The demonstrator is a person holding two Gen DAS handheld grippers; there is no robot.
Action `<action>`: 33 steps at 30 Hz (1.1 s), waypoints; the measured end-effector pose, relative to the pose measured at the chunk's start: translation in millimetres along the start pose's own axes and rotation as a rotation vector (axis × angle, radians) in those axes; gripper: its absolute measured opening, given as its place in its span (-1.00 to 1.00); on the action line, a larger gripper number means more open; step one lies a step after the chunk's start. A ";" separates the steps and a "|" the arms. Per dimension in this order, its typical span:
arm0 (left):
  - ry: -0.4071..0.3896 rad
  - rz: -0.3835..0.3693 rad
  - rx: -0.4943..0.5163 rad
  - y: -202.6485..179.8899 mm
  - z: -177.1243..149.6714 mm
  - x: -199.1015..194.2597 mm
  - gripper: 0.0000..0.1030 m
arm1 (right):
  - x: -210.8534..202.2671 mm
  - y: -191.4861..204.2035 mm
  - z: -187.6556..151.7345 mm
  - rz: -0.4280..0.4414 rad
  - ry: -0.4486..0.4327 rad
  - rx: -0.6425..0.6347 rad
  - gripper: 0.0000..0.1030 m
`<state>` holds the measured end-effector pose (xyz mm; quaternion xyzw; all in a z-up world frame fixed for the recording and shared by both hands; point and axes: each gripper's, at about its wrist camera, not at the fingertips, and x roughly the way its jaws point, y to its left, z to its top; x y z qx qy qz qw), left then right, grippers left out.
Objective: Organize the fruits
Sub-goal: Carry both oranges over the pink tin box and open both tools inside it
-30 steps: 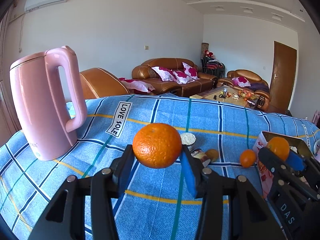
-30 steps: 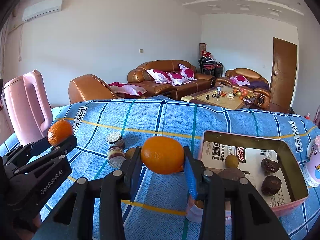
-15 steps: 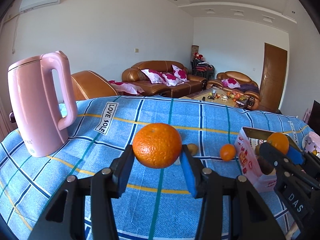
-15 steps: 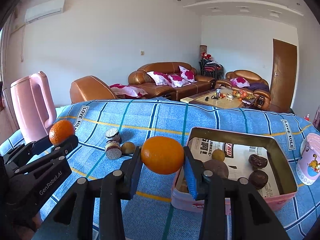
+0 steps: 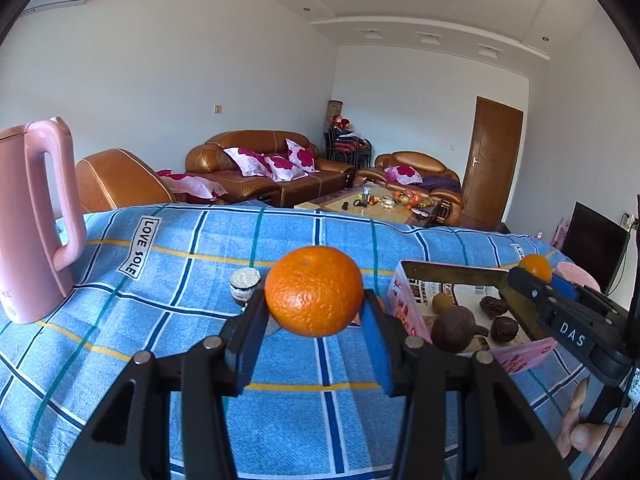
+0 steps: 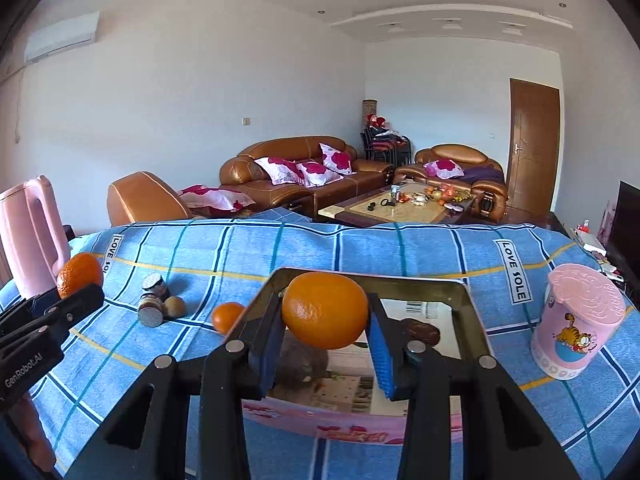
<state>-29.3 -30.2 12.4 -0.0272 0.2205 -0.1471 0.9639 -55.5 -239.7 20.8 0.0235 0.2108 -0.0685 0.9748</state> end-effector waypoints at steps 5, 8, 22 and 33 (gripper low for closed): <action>-0.001 -0.034 0.024 -24.0 2.7 5.3 -0.06 | -3.4 -33.9 4.9 -0.051 -0.020 0.030 -0.20; 0.008 -0.063 0.029 -41.2 5.4 12.4 -0.06 | -4.4 -54.4 7.4 -0.083 -0.027 0.050 -0.20; 0.101 -0.188 0.154 -149.0 1.7 48.5 -0.06 | 13.0 -111.1 11.7 -0.125 0.022 0.102 -0.19; 0.205 -0.150 0.184 -159.8 -6.6 71.8 -0.06 | 42.9 -90.1 6.9 -0.049 0.135 0.022 -0.19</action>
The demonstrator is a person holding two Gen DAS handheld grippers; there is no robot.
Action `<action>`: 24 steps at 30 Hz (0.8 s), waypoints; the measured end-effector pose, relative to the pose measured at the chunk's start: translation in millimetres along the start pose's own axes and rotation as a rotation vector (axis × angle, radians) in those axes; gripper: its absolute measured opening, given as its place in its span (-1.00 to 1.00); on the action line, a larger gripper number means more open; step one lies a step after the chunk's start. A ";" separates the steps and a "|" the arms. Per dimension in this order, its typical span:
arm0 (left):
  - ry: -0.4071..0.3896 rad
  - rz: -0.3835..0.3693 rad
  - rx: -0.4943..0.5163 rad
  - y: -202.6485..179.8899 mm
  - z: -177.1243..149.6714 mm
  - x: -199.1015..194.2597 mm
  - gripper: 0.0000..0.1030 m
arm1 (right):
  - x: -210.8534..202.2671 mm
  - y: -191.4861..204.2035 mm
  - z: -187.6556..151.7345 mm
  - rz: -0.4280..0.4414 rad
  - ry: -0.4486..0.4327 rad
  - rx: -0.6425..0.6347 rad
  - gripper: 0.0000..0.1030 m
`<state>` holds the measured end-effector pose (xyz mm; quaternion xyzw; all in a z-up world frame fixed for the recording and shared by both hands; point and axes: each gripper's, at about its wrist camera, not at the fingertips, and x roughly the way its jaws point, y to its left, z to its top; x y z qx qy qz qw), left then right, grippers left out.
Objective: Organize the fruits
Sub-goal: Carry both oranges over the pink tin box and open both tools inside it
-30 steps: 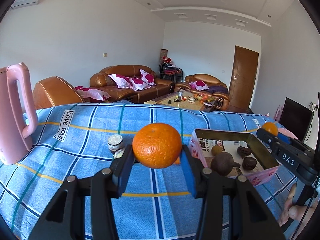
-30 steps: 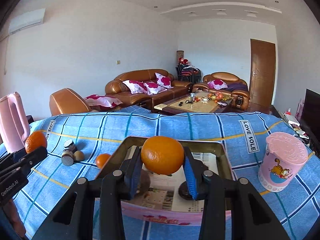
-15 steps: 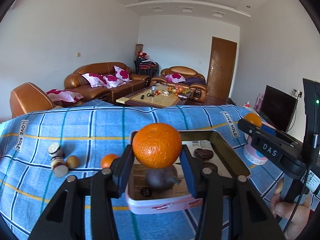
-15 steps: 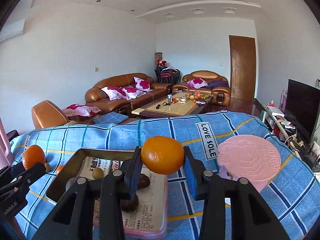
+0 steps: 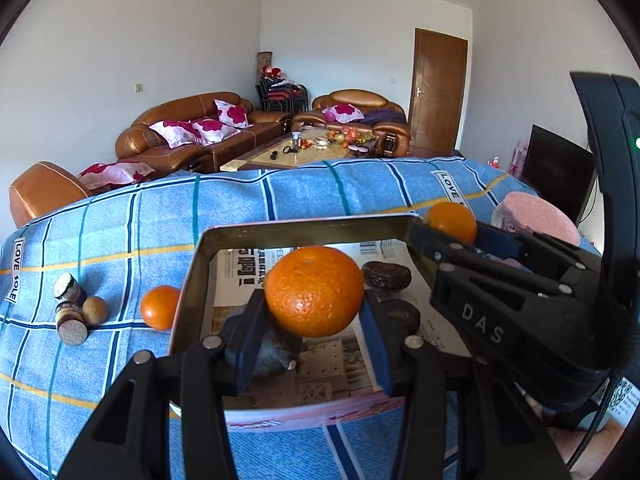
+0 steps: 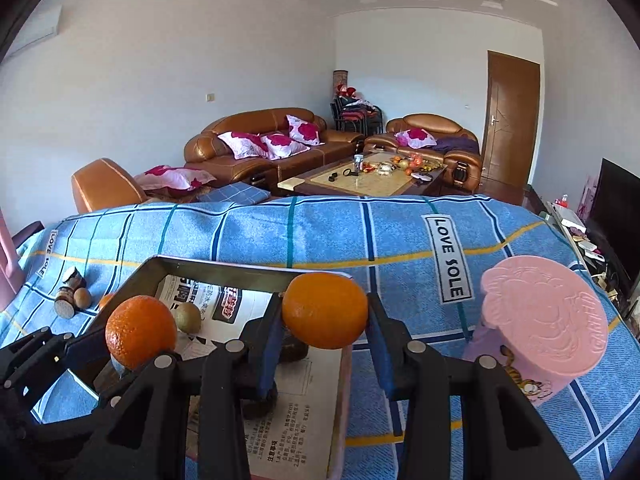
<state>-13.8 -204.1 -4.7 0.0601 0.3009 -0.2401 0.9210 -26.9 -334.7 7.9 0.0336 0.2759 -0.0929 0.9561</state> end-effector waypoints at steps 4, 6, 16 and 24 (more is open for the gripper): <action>0.004 0.007 0.028 -5.5 -1.5 -1.8 -0.05 | 6.9 -0.9 -4.4 0.036 0.037 0.015 -0.19; 0.005 0.011 0.033 -7.5 -2.7 -2.5 -0.05 | 9.8 -0.6 -5.0 0.054 0.054 0.023 -0.19; 0.008 0.035 0.046 -10.3 2.9 1.5 0.00 | 16.3 0.2 -6.7 0.112 0.098 0.048 -0.17; -0.069 0.068 -0.007 -2.3 1.9 -15.4 0.91 | 8.7 -4.1 -6.7 0.152 0.069 0.095 0.20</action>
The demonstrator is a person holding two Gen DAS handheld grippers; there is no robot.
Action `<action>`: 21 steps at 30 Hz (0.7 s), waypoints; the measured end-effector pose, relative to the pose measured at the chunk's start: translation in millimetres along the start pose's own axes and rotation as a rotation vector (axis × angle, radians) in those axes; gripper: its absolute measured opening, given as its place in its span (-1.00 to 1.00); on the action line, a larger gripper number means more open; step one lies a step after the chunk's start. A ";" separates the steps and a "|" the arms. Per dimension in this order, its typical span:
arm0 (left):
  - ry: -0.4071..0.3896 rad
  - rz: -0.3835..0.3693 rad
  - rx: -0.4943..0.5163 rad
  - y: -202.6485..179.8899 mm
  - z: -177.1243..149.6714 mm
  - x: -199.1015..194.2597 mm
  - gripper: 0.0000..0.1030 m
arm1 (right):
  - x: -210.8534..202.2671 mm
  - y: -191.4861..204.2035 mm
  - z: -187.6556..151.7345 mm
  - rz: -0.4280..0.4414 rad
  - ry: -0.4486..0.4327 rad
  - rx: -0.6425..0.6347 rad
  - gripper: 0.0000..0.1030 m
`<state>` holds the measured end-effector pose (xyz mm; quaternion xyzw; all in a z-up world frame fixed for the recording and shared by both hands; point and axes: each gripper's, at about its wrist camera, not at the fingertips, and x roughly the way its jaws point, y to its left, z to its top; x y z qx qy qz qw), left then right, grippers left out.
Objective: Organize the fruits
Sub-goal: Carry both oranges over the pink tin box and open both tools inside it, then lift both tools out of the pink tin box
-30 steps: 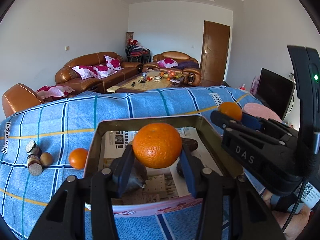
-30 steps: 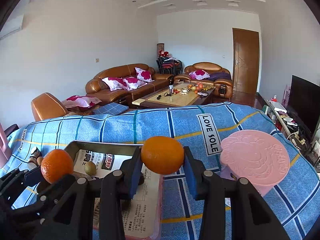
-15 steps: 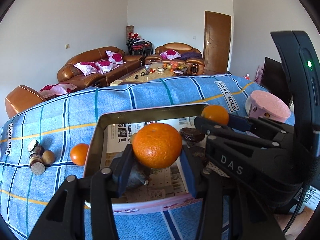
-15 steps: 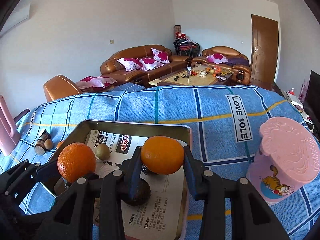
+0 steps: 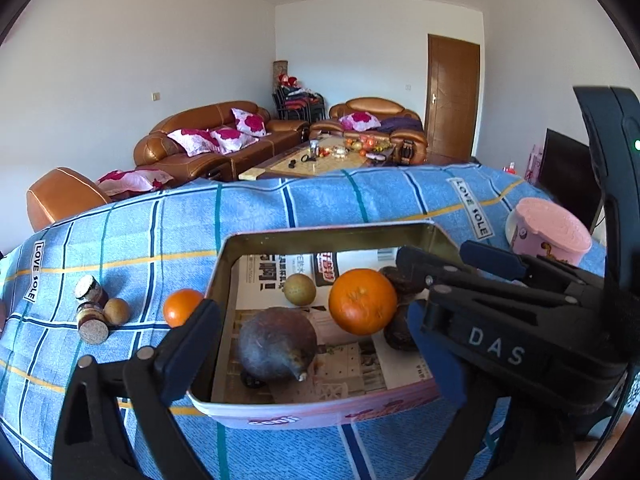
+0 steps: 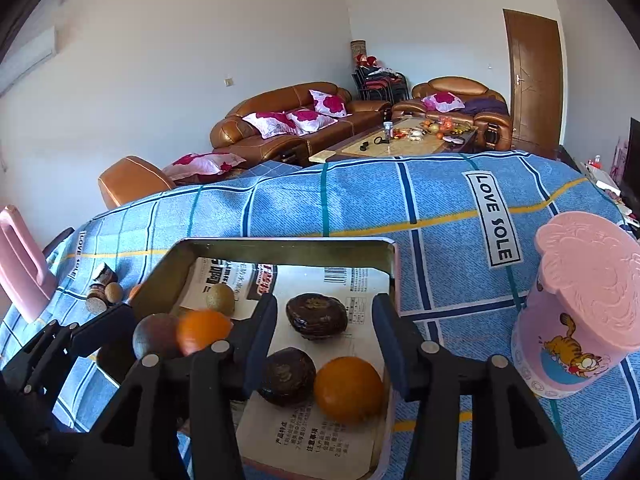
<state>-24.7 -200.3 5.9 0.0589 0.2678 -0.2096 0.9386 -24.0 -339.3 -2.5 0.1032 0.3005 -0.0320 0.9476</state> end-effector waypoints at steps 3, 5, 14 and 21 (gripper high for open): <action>-0.075 0.015 0.029 -3.9 2.8 -14.1 0.98 | -17.5 5.8 1.3 -0.004 -0.089 -0.017 0.32; -0.116 0.016 0.036 -3.9 5.2 -21.8 1.00 | -28.7 8.2 2.5 -0.023 -0.143 -0.030 0.36; -0.163 0.138 0.013 15.4 11.3 -29.0 1.00 | -59.9 2.2 5.7 -0.163 -0.324 -0.001 0.66; -0.184 0.234 0.030 31.1 6.1 -30.8 1.00 | -62.8 -4.3 0.3 -0.202 -0.368 0.015 0.67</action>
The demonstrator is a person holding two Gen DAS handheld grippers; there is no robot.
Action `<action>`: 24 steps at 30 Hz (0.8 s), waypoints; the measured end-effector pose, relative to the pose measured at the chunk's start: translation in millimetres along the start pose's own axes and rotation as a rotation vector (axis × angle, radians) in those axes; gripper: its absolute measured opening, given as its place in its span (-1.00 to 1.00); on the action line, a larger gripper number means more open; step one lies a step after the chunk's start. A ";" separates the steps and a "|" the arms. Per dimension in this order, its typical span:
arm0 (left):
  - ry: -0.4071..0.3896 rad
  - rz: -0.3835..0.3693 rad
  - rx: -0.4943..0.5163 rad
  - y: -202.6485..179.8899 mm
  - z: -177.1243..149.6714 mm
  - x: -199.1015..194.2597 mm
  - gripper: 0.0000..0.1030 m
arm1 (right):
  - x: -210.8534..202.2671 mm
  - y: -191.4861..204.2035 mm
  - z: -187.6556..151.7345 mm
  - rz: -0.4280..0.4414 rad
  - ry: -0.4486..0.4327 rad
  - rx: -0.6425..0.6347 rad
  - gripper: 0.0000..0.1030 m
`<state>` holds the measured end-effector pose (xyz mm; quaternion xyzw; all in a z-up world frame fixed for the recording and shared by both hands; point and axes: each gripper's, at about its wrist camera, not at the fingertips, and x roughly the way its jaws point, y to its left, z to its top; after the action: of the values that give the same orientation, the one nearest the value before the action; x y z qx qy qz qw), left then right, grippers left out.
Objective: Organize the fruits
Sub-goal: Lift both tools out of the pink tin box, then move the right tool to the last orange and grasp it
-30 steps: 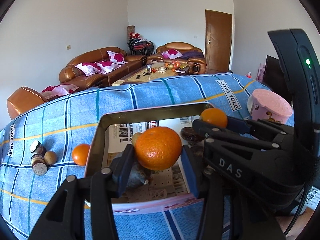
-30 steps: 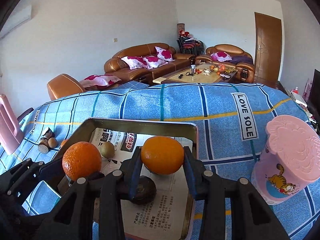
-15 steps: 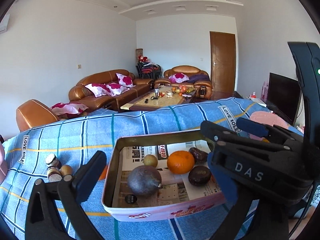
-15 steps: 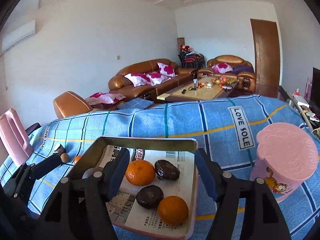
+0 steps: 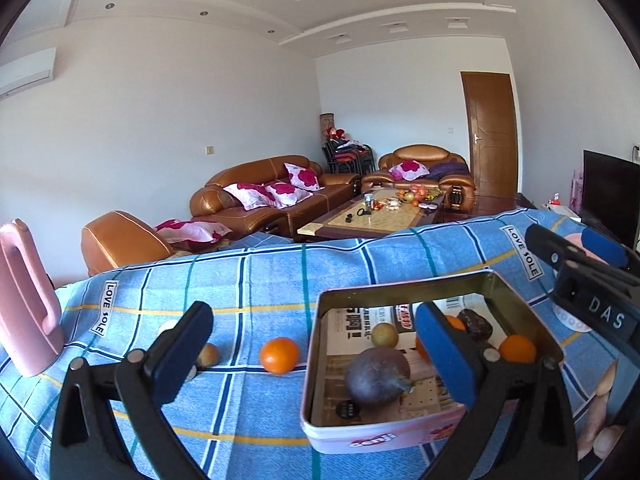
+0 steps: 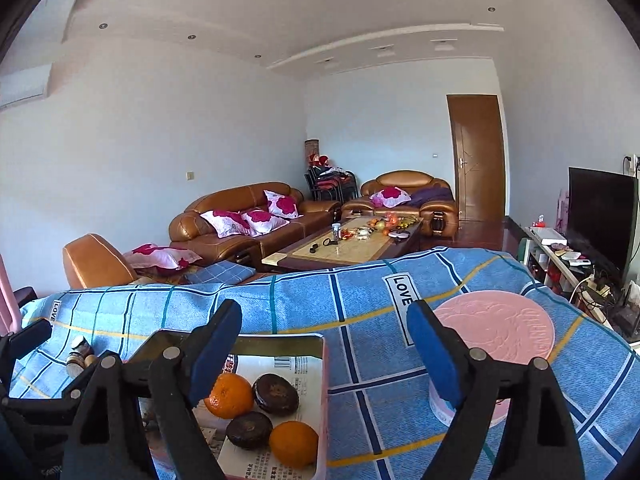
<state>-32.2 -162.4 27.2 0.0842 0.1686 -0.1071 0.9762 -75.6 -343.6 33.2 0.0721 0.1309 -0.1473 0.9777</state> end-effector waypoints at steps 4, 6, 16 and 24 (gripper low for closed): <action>0.013 0.015 0.010 6.2 -4.3 0.7 1.00 | 2.8 3.8 -5.3 -0.007 0.024 -0.004 0.67; 0.024 0.015 0.009 9.6 -6.5 1.7 1.00 | 2.7 6.1 -6.8 -0.010 0.030 -0.009 0.67; 0.050 0.006 -0.010 24.2 -14.1 -4.9 1.00 | -13.9 20.4 -13.7 -0.038 0.022 -0.036 0.67; 0.082 0.000 -0.057 45.7 -21.0 -5.7 1.00 | -19.5 33.9 -21.1 0.000 0.080 -0.002 0.67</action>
<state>-33.2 -113.2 15.5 0.0608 0.2116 -0.0985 0.9705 -88.1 -302.6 21.9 0.0771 0.1699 -0.1444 0.9718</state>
